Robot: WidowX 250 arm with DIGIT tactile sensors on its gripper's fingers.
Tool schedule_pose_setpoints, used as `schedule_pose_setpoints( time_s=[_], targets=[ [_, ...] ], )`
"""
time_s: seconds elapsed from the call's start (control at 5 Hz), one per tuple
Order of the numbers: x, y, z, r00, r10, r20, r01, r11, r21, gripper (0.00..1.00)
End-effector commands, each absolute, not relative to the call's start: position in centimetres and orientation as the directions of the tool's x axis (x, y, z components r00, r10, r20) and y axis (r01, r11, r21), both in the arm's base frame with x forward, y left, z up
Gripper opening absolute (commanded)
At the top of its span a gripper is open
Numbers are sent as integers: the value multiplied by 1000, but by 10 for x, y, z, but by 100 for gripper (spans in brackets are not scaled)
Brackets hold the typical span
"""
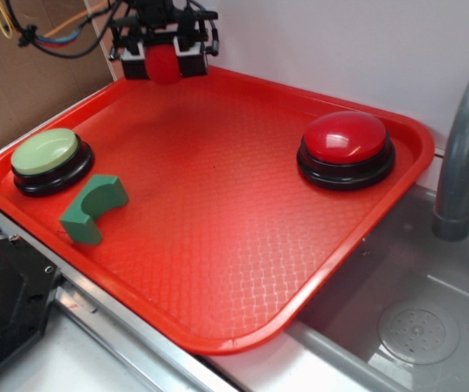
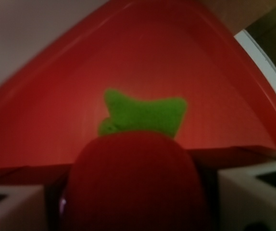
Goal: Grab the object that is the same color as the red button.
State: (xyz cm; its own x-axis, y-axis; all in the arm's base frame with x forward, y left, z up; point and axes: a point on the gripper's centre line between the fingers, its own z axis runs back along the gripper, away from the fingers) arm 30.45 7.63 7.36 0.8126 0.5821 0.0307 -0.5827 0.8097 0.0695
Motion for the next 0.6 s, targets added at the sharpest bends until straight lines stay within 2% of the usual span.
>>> schedule_pose_setpoints(
  time_s=[0.0,0.4],
  targets=[
    [273,49,133,994,112,-18,-112,994,18,0],
    [224,27,147,999,-5,48,8,998,-55,0]
  ],
)
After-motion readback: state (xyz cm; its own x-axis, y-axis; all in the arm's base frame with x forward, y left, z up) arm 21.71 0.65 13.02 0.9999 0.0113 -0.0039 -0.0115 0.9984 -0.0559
